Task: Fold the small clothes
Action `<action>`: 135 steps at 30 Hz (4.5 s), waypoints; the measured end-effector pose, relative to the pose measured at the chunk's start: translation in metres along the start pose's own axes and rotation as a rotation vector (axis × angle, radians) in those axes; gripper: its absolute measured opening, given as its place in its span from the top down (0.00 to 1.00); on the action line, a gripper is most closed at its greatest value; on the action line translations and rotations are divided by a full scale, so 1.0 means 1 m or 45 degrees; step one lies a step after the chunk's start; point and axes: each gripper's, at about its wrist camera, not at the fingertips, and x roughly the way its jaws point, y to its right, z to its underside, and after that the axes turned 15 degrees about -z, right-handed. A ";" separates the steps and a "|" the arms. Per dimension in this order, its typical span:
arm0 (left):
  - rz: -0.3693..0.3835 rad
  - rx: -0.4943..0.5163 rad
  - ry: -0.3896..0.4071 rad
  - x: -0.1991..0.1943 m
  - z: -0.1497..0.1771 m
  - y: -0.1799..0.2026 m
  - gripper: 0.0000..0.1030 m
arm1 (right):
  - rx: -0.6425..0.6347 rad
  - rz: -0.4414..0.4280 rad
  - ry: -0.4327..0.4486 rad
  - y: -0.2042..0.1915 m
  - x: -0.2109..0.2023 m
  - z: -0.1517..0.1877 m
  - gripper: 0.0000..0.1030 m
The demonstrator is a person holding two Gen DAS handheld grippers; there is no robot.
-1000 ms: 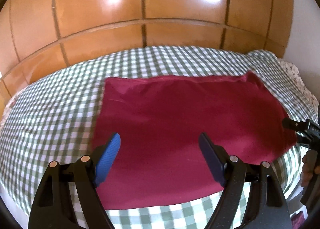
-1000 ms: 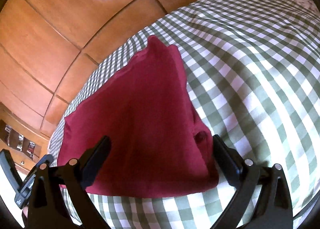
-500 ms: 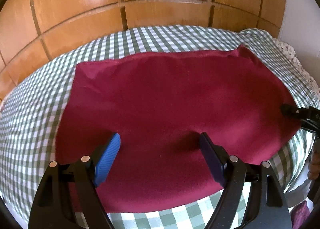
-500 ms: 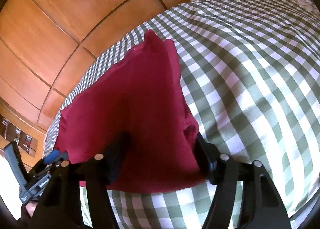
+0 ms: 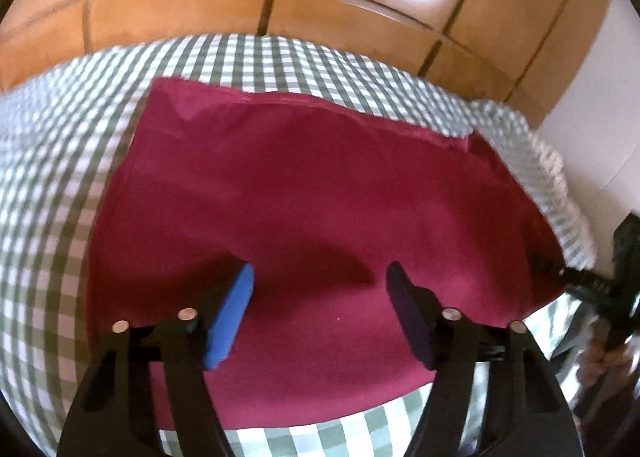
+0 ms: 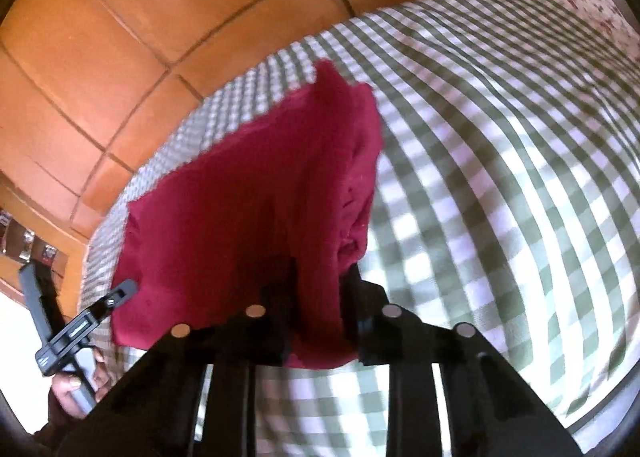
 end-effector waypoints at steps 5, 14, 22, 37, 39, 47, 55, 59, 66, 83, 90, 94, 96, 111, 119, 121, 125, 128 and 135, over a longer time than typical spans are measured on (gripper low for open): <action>0.110 -0.087 -0.025 -0.006 -0.005 -0.021 0.43 | -0.138 -0.117 0.006 -0.055 0.000 -0.012 0.85; 0.306 -0.220 0.030 -0.037 -0.009 -0.079 0.44 | -0.483 -0.356 -0.141 -0.186 0.054 0.002 0.89; 0.461 -0.426 0.024 -0.045 -0.009 -0.137 0.41 | -0.638 -0.440 -0.409 -0.241 0.147 0.055 0.89; 0.394 -0.353 -0.115 -0.011 -0.030 -0.106 0.28 | -0.650 -0.571 -0.373 -0.217 0.107 0.058 0.41; 0.381 -0.339 -0.136 -0.005 -0.031 -0.104 0.28 | -0.643 -0.506 -0.316 -0.200 0.090 0.052 0.42; 0.275 -0.171 -0.093 -0.014 -0.043 -0.089 0.81 | -0.561 -0.321 -0.307 -0.155 0.094 0.055 0.57; -0.026 -0.205 -0.062 -0.026 -0.045 -0.127 0.72 | -0.699 -0.339 -0.455 -0.205 0.159 0.099 0.57; -0.003 -0.189 0.112 -0.064 -0.030 -0.129 0.72 | -0.675 -0.356 -0.472 -0.196 0.159 0.093 0.57; 0.068 -0.018 0.291 -0.085 -0.019 -0.074 0.72 | -0.572 -0.533 -0.385 -0.181 0.108 0.060 0.39; -0.335 -0.025 0.186 -0.026 0.013 -0.088 0.54 | -0.500 0.027 -0.229 -0.170 0.247 -0.064 0.33; -0.311 -0.055 0.176 -0.023 0.012 -0.091 0.41 | -0.337 -0.032 -0.275 -0.122 0.268 -0.069 0.21; -0.324 -0.059 0.183 -0.026 0.014 -0.090 0.37 | -0.316 -0.062 -0.240 -0.114 0.254 -0.071 0.15; -0.340 -0.063 0.186 -0.028 0.016 -0.091 0.31 | -0.318 -0.068 -0.220 -0.116 0.238 -0.070 0.10; -0.312 -0.078 0.193 -0.036 0.026 -0.095 0.31 | -0.216 -0.273 -0.218 -0.105 0.152 -0.021 0.07; -0.274 -0.095 0.179 -0.035 0.029 -0.097 0.31 | -0.182 -0.349 -0.262 -0.108 0.147 0.003 0.07; -0.261 -0.099 0.173 -0.034 0.029 -0.098 0.31 | -0.163 -0.364 -0.264 -0.107 0.148 0.002 0.07; -0.208 -0.121 0.158 -0.031 0.030 -0.103 0.31 | -0.136 -0.372 -0.269 -0.103 0.155 0.000 0.07; -0.164 -0.140 0.147 -0.028 0.030 -0.107 0.31 | -0.132 -0.378 -0.288 -0.104 0.165 -0.005 0.07; -0.019 -0.198 0.096 -0.016 0.030 -0.122 0.31 | -0.125 -0.393 -0.330 -0.106 0.193 -0.013 0.07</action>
